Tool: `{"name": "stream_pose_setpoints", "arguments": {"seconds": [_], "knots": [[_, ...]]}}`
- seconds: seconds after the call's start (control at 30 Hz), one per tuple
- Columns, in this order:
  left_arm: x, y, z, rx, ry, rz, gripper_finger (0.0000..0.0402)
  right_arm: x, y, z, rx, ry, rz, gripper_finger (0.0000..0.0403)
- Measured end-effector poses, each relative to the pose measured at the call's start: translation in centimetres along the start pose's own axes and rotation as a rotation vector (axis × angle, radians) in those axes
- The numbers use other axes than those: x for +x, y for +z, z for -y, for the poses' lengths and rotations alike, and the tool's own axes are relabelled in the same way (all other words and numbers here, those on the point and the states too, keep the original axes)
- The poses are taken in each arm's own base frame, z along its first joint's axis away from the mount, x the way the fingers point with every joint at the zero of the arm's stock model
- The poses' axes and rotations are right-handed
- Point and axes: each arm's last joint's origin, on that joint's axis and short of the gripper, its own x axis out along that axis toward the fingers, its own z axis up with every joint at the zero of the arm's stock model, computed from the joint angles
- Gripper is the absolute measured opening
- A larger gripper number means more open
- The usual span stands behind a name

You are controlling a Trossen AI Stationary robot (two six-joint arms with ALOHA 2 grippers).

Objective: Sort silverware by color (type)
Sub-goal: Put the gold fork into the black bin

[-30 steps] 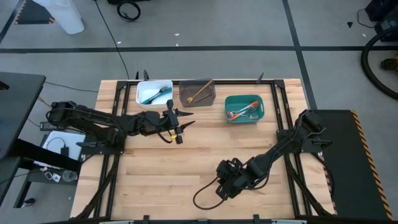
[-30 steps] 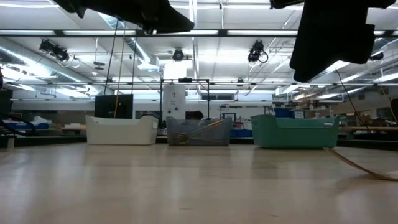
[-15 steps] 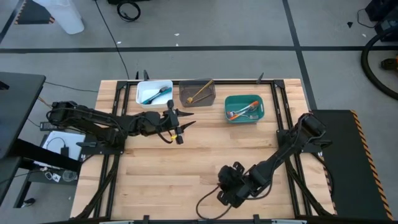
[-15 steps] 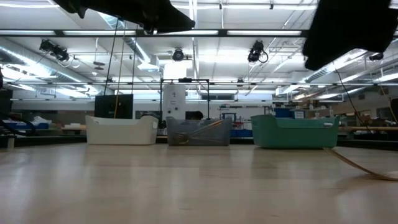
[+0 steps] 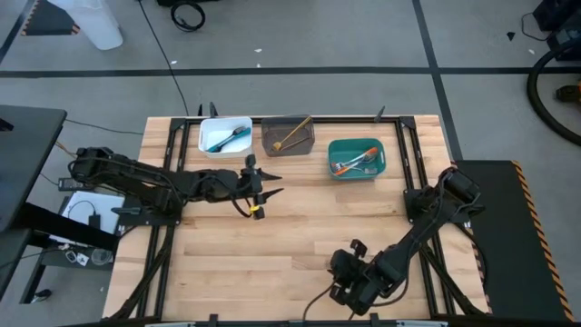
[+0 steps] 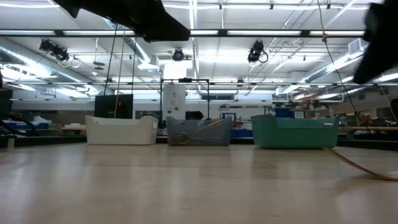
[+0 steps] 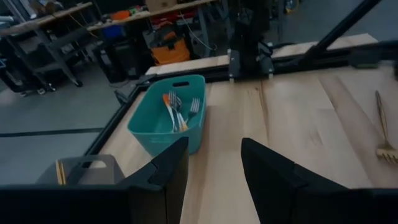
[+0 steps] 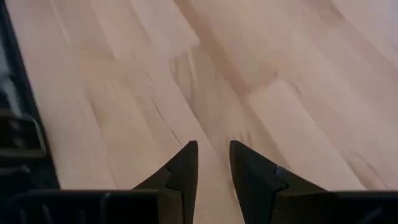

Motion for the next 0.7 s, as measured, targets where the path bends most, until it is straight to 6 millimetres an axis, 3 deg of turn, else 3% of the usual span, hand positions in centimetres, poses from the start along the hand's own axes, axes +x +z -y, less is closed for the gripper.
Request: {"name": "stream_pose_setpoints", "arguments": {"seconds": [0.27,0.7], "knots": [[-0.1,-0.2,0.3,-0.002,-0.015,-0.018,0.0156,-0.9,-2.2,1.0,-0.099,-0.086,-0.122,0.0103],[-0.1,-0.5,0.4,-0.026,-0.018,-0.053,0.0156,1.3,-5.6,2.8,-0.106,-0.029,-0.114,0.0103]]}}
